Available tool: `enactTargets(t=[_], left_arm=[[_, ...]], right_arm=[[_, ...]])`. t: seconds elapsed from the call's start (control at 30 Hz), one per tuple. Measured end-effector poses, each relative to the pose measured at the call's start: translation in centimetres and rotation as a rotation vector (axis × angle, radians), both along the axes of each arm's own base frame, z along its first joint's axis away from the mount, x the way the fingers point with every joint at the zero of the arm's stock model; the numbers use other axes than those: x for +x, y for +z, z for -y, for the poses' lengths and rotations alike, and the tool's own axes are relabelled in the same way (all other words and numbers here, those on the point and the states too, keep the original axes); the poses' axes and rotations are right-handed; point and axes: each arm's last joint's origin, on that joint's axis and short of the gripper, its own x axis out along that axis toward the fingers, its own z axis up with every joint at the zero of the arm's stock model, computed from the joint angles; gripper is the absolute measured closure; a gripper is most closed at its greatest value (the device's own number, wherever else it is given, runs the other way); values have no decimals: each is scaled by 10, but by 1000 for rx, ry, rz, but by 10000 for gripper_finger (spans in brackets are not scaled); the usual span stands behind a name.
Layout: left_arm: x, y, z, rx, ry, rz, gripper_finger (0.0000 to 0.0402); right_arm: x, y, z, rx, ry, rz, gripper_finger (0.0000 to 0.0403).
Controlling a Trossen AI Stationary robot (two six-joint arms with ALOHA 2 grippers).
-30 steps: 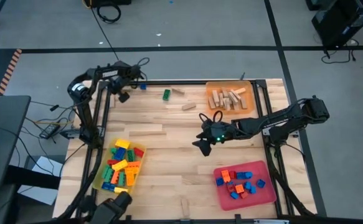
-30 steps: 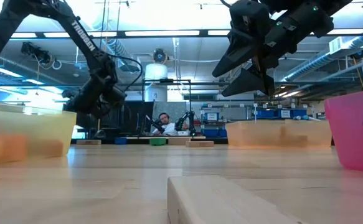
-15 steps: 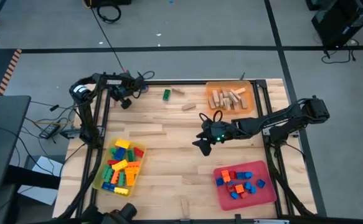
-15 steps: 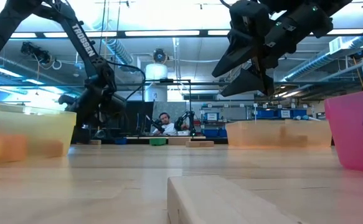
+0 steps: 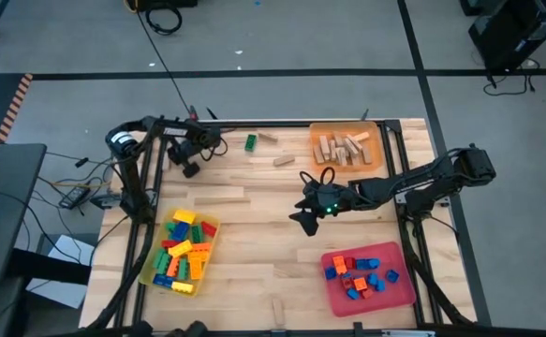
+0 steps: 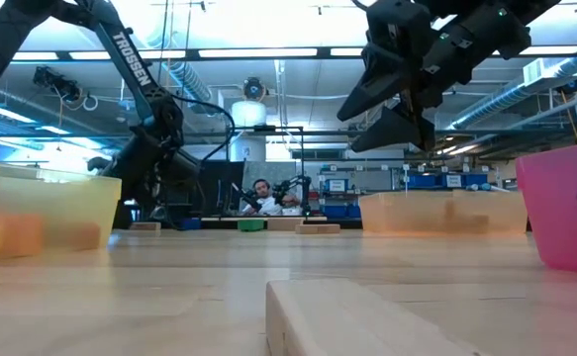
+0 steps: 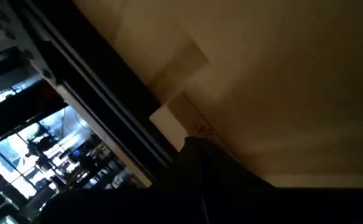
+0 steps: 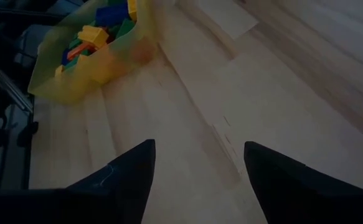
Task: Sort blocks by size
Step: Put the brown block into the orange bin
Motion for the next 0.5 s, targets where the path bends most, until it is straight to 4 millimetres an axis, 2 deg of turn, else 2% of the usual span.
enactTargets(t=[0.07,0.23,0.33,0.5], left_arm=[[1,3,4,-13,1,23,401],[19,12,10,-49,-19,271,401],[30,19,14,-13,-46,375,401],[37,46,24,65,-59,508,401]], right_arm=[[0,0,0,0,0,4,142],[1,1,-1,1,1,14,145],[1,2,-2,-1,8,20,146],[1,2,-5,-1,18,24,143]])
